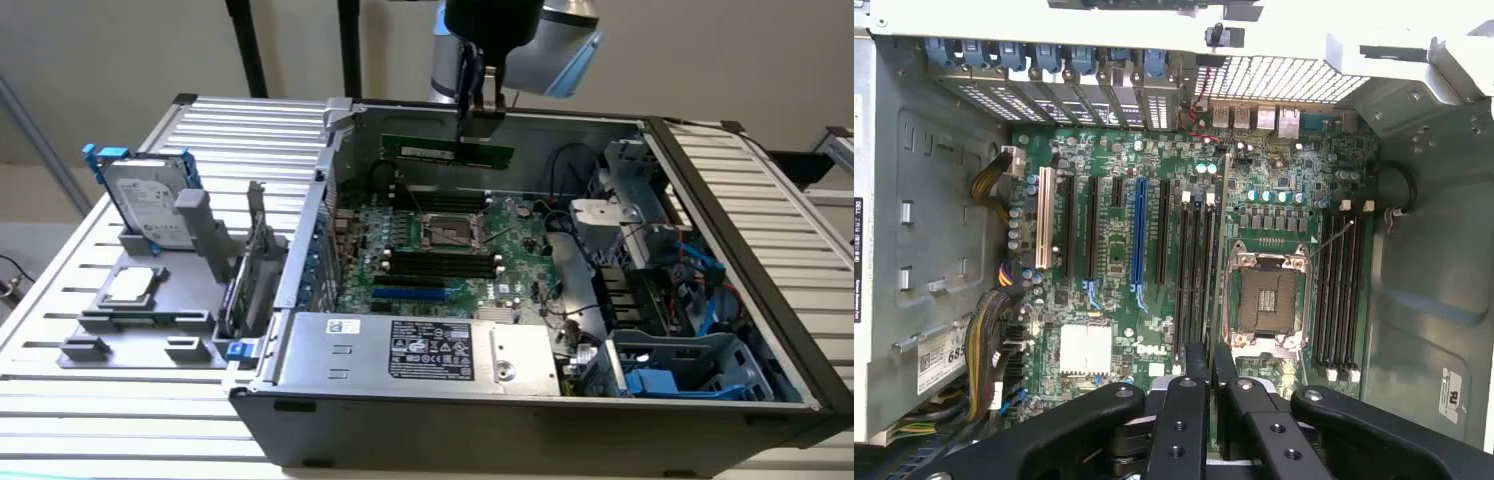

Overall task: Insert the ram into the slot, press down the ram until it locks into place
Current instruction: 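Insert the ram into the slot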

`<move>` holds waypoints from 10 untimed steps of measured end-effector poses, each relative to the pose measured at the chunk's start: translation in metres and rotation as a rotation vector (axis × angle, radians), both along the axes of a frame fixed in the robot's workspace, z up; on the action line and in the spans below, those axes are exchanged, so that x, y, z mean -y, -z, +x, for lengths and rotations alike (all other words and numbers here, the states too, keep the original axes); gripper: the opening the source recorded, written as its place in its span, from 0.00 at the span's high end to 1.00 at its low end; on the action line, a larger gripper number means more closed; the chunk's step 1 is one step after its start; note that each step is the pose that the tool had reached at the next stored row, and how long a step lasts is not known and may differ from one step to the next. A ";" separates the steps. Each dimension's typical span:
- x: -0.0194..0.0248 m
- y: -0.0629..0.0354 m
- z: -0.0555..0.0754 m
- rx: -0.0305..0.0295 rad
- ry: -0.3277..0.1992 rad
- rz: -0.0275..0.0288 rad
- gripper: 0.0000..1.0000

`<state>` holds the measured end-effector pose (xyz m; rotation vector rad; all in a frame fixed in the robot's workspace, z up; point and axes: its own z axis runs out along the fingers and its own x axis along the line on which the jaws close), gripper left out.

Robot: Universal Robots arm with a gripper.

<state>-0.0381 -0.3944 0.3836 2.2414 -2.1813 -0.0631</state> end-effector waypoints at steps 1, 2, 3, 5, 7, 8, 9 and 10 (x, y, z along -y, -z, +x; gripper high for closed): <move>0.0000 0.0000 0.000 0.0000 0.000 0.0000 0.87; 0.0000 0.0001 0.000 -0.0001 0.000 -0.0002 0.87; 0.0000 0.0007 0.000 0.0010 0.000 -0.0005 0.87; 0.0000 0.0037 0.000 0.0030 -0.001 -0.0014 0.87; 0.0000 0.0072 0.000 0.0033 -0.008 -0.0017 0.87; 0.0000 0.0092 0.000 0.0033 -0.013 -0.0016 0.87; 0.0000 0.0109 0.000 0.0033 -0.018 -0.0016 0.87; 0.0000 0.0128 0.000 0.0034 -0.023 -0.0015 0.87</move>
